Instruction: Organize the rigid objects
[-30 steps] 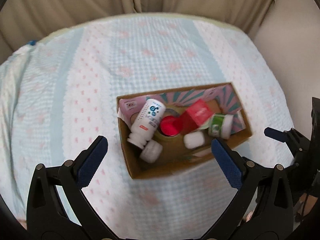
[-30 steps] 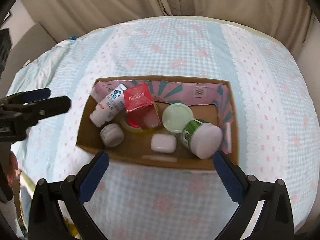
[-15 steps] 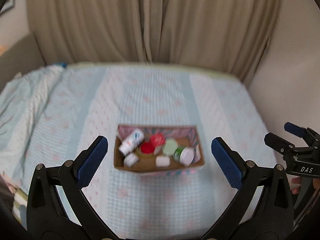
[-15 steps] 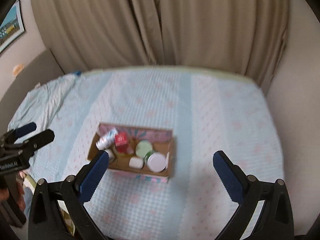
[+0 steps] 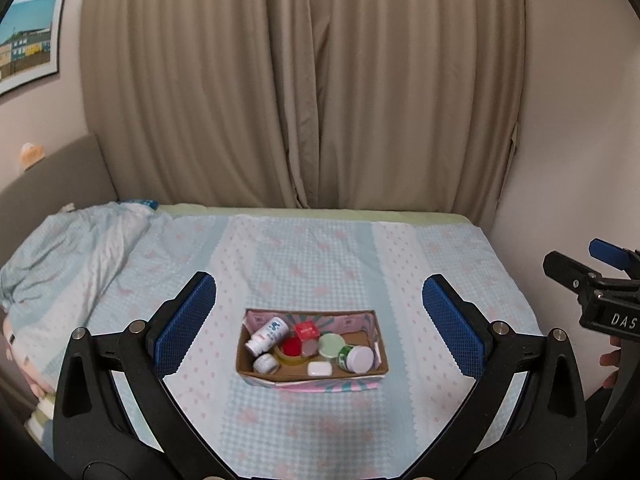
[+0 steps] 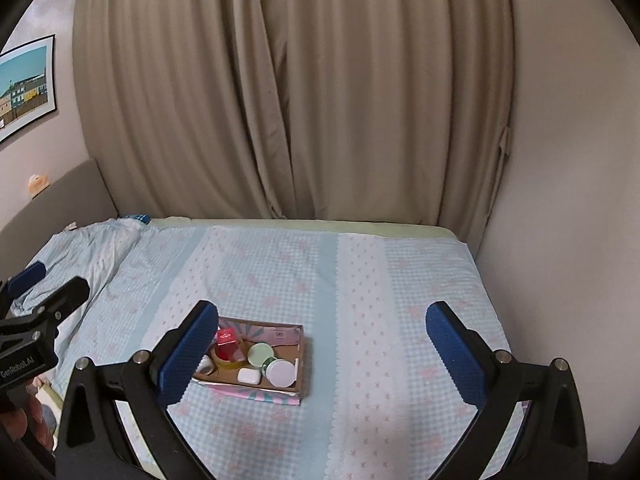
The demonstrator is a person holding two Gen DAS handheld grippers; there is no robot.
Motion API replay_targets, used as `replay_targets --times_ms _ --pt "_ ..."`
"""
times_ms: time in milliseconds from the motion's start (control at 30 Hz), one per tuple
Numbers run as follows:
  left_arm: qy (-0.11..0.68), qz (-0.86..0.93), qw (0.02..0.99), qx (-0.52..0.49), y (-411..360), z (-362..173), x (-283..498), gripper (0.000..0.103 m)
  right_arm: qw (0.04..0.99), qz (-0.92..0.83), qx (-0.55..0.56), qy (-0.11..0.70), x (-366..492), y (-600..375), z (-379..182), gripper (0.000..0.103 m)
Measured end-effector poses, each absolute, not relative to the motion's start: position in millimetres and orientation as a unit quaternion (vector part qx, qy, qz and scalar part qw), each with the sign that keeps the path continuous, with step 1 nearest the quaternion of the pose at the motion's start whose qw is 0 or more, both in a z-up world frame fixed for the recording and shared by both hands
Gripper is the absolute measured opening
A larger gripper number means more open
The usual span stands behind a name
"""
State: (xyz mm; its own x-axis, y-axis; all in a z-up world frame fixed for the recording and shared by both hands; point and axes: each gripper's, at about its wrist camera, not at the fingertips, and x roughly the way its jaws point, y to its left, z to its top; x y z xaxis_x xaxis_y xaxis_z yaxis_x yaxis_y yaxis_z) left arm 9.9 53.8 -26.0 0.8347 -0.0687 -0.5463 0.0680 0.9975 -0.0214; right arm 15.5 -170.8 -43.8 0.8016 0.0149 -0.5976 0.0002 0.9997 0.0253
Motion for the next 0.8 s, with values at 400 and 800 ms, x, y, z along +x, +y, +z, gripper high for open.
replay_targets --times_ms 400,800 --pt "0.275 -0.046 0.96 0.019 24 -25 3 0.103 0.954 -0.016 0.023 0.3 6 -195 -38 0.103" --pt "0.272 -0.045 0.961 0.021 18 -21 5 0.103 0.955 -0.015 0.024 0.295 7 -199 -38 0.103"
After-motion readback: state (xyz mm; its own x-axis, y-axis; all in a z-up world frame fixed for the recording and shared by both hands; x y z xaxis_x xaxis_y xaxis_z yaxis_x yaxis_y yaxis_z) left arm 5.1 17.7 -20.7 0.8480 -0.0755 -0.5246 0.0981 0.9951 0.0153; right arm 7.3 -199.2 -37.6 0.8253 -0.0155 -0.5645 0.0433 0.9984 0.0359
